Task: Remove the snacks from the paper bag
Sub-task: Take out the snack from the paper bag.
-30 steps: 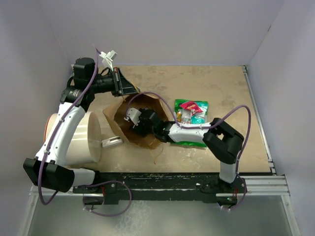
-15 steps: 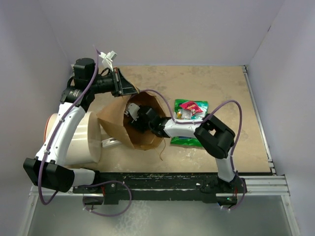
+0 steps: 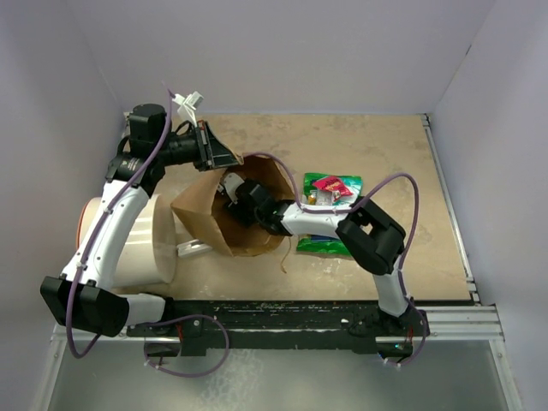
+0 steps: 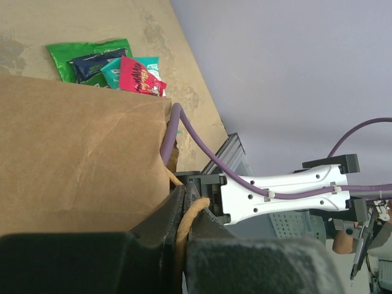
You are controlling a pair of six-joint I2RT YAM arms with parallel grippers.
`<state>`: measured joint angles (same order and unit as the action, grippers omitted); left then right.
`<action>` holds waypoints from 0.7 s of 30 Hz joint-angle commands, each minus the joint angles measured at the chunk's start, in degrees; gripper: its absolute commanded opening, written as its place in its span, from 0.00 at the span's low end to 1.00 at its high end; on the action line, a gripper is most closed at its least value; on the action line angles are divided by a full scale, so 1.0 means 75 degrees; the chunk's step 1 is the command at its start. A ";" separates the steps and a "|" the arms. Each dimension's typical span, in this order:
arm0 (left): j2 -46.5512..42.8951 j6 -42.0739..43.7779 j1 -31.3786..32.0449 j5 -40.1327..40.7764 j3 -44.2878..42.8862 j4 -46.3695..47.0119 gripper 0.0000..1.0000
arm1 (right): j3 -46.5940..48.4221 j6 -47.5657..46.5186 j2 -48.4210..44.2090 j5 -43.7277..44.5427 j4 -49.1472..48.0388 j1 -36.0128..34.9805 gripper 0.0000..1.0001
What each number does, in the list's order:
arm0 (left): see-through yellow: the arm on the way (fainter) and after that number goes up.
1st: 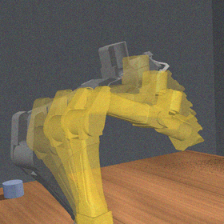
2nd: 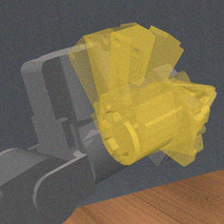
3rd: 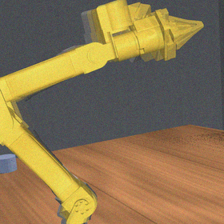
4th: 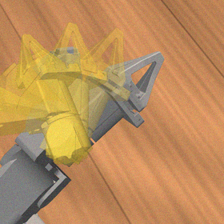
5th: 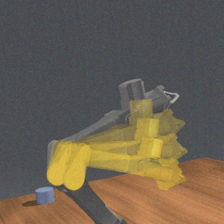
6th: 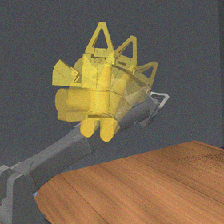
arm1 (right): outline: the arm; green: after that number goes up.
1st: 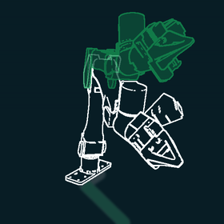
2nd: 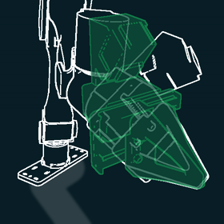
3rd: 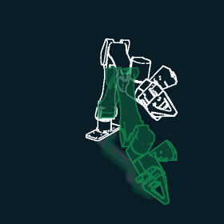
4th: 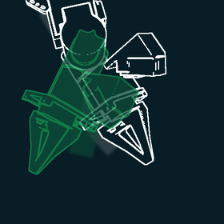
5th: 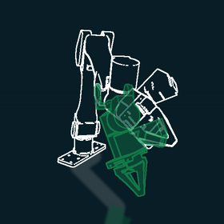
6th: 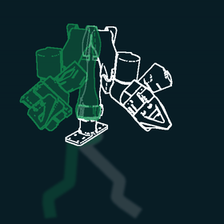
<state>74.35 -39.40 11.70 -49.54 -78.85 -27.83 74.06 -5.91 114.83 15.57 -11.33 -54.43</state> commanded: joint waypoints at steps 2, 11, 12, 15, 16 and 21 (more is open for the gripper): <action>-0.0333 0.0126 0.0131 -0.0368 0.0109 -0.0002 0.00 | 0.0572 0.0447 0.0311 0.0300 0.0138 0.0281 0.60; -0.0361 0.0330 0.0243 -0.0216 0.0155 -0.0226 0.00 | 0.0636 0.0112 0.0225 0.0002 0.0253 0.0318 0.23; -0.0357 0.0357 0.0244 -0.0189 0.0167 -0.0261 0.00 | 0.0626 0.0014 0.0174 -0.0002 0.0268 0.0309 0.20; -0.0384 0.0406 0.0244 -0.0097 0.0211 -0.0313 0.00 | 0.0619 -0.0331 0.0012 0.0047 0.0248 0.0309 0.12; -0.0385 0.0418 0.0244 -0.0083 0.0214 -0.0319 0.00 | 0.0614 -0.0427 -0.0038 0.0049 0.0225 0.0298 0.10; -0.0330 0.0498 0.0244 0.0082 0.0029 -0.0431 0.00 | 0.0581 -0.0765 -0.0386 -0.0081 0.0330 0.0286 0.01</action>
<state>73.32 -37.71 13.26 -49.50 -77.87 -30.98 76.90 -8.64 117.23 15.44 -9.32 -52.38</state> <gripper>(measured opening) 0.003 0.037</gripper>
